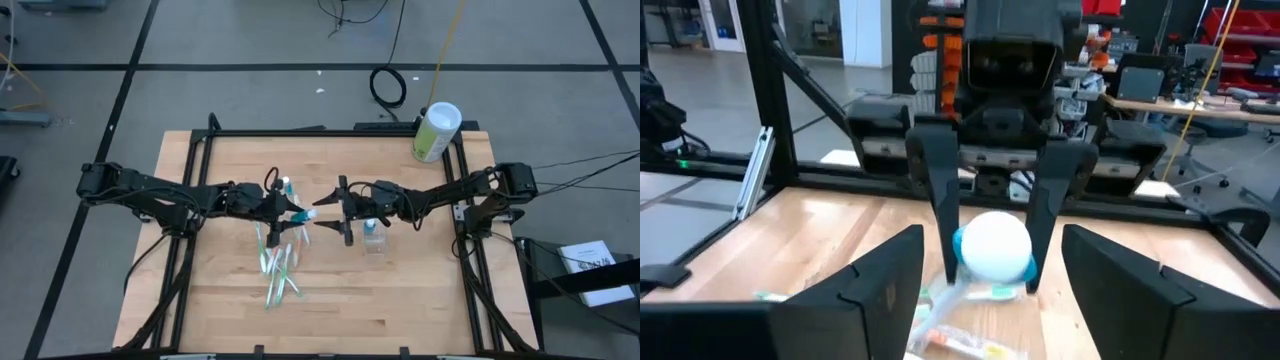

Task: Pick & Place toothbrushing station
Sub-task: Put the blue mouthwash into the middle of the transparent organizer

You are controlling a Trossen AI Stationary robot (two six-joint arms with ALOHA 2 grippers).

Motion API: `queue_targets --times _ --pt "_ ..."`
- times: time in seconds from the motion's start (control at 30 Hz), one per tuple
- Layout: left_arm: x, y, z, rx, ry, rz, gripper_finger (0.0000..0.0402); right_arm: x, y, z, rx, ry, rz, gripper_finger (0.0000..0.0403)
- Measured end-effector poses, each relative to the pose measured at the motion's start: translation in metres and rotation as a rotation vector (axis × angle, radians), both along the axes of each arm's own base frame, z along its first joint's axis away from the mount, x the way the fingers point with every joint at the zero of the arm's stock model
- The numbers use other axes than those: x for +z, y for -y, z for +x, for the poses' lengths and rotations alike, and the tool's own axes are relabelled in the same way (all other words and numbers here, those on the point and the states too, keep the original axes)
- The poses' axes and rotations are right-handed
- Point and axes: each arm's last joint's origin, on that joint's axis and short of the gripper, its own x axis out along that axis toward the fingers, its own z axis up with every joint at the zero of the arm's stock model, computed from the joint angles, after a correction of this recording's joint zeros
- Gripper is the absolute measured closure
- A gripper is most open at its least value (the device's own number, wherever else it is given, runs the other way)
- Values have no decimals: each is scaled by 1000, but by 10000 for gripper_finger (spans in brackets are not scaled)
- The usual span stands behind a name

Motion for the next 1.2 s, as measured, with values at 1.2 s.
queue_targets --times 1.2 --pt "-11 0 14 -7 26 23 234 0 5 0 -18 -4 1 226"
